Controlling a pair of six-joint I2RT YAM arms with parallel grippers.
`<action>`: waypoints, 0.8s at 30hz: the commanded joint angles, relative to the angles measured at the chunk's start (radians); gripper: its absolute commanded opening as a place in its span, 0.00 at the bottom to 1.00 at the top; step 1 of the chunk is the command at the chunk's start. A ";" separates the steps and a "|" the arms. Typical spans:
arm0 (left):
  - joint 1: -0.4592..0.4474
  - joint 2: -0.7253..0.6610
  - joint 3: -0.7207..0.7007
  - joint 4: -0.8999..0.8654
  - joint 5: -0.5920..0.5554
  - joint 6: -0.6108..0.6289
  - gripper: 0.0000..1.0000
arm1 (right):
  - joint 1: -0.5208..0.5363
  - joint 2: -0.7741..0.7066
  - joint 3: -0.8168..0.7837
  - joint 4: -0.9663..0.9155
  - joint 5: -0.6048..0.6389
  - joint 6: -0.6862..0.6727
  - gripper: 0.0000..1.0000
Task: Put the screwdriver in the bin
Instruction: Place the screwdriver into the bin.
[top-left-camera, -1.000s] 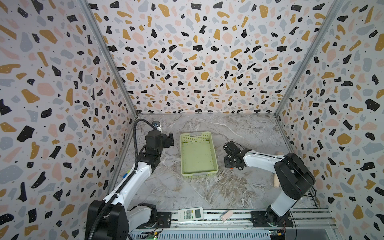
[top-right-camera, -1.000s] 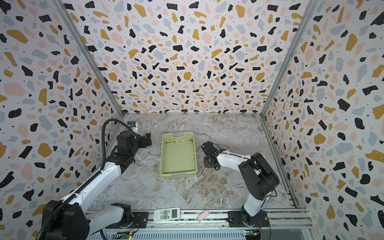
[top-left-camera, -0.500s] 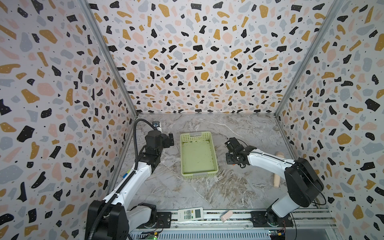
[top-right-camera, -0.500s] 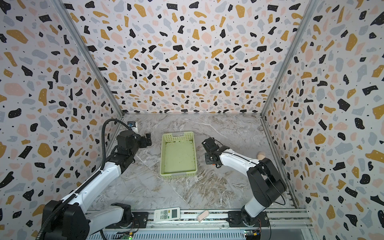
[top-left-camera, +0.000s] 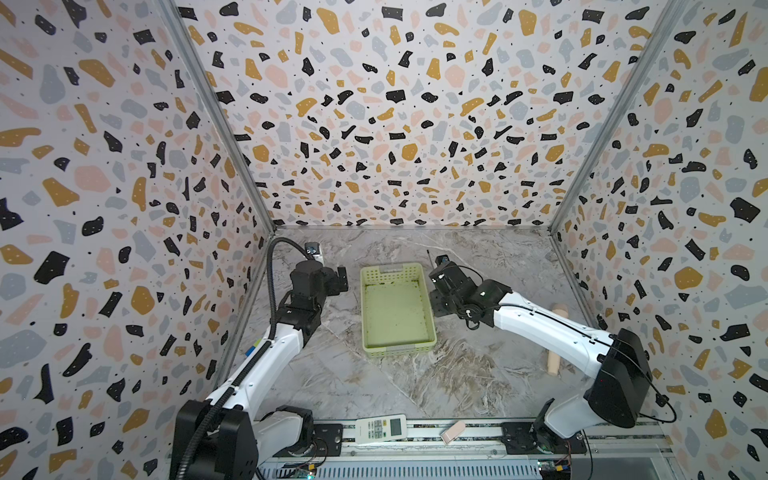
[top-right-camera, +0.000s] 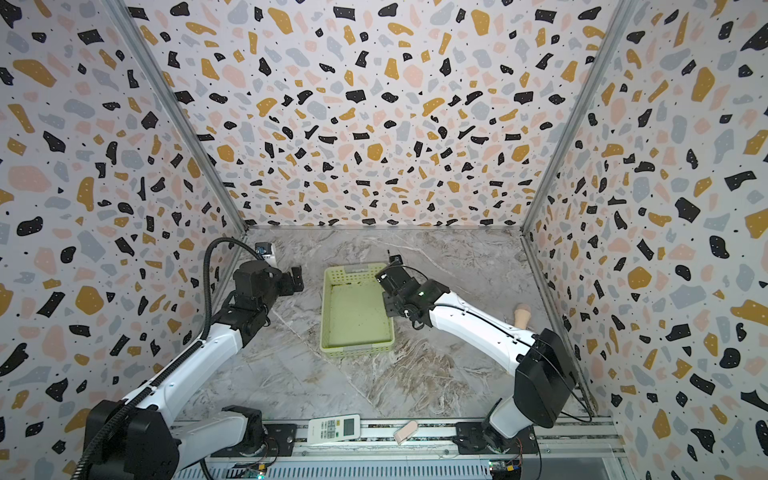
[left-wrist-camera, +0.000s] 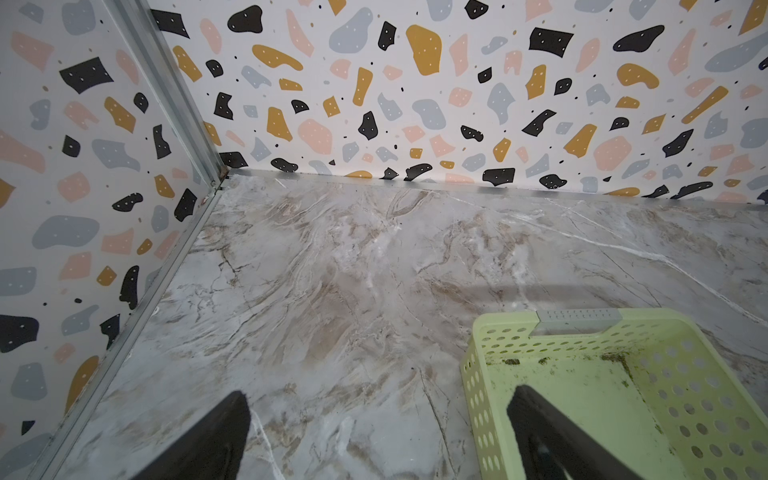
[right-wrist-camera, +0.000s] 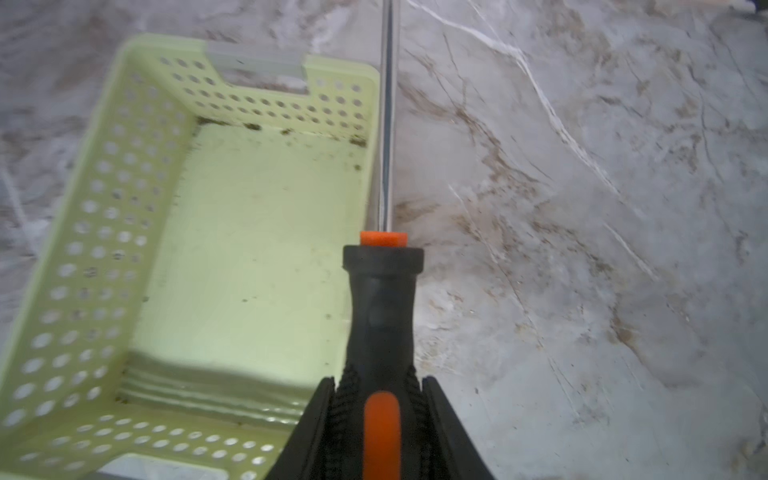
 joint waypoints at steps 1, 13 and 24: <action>-0.003 0.004 0.032 0.015 -0.005 -0.007 1.00 | 0.049 0.061 0.076 -0.031 0.018 0.018 0.25; -0.002 0.003 0.032 0.016 -0.004 -0.008 1.00 | 0.095 0.301 0.079 0.125 -0.112 0.043 0.25; -0.003 0.005 0.033 0.012 -0.001 -0.007 1.00 | 0.077 0.396 0.098 0.151 -0.141 0.021 0.28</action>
